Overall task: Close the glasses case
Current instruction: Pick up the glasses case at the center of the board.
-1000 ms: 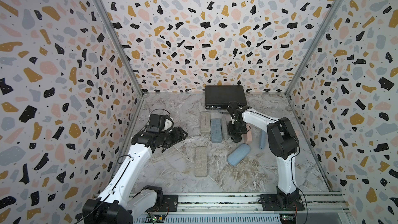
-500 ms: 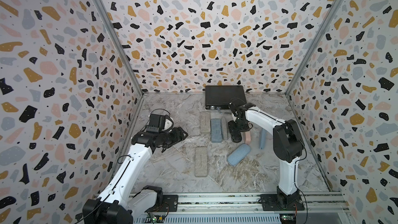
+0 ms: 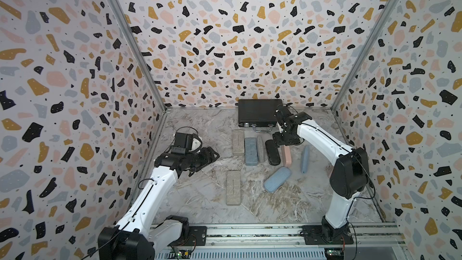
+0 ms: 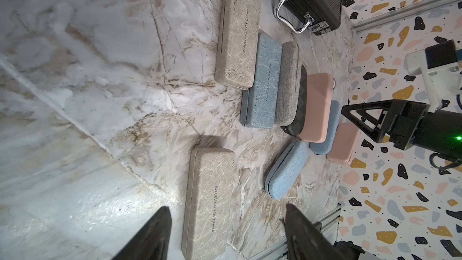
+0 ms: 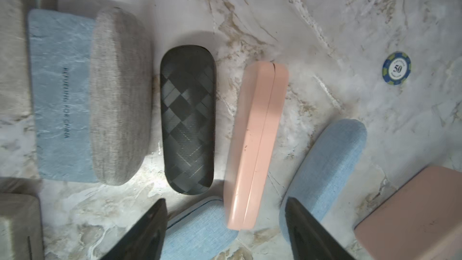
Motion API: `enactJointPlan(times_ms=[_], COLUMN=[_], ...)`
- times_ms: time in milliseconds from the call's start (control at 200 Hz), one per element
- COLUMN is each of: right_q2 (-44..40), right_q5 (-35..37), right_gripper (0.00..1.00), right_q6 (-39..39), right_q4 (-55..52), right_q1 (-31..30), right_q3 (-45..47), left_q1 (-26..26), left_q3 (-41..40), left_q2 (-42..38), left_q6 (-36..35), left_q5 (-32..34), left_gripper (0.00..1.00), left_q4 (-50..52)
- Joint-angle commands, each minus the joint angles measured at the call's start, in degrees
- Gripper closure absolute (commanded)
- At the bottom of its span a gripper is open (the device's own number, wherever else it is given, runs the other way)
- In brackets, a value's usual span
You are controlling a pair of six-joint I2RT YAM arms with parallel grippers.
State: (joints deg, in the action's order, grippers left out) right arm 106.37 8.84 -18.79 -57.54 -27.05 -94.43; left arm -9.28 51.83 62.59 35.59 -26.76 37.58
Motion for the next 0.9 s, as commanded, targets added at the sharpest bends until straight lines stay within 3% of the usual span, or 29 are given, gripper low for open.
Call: enactJointPlan(times_ms=[0, 290, 491, 646, 741, 891], right_q2=[1.0, 3.4, 5.1, 5.9, 6.2, 5.2], right_q5=[1.2, -0.6, -2.6, -3.2, -3.4, -2.7], right_gripper=[0.24, 0.30, 0.44, 0.49, 0.58, 0.80], right_q6=[0.5, 0.3, 0.1, -0.2, 0.0, 0.1], right_q4=[-1.8, 1.0, 2.6, 3.6, 3.8, 3.6], right_q1=[0.8, 2.4, 3.1, 3.5, 3.7, 4.0], right_q3=[1.1, 3.9, 5.2, 6.1, 6.2, 5.8], left_q1=[0.4, 0.4, 0.4, 0.4, 0.4, 0.4], left_q3=[-0.6, -0.9, -0.9, -1.3, -2.0, -2.6], left_q2=[0.0, 0.8, 1.8, 2.3, 2.2, 2.3], left_q6=[0.0, -0.1, -0.2, -0.3, -0.3, -0.1], left_q5=[-0.3, -0.1, -0.1, -0.2, 0.0, 0.2], left_gripper=[0.28, 0.28, 0.28, 0.29, 0.28, 0.29], left_q4=[-1.2, -1.4, -1.5, -1.0, -0.9, -0.9])
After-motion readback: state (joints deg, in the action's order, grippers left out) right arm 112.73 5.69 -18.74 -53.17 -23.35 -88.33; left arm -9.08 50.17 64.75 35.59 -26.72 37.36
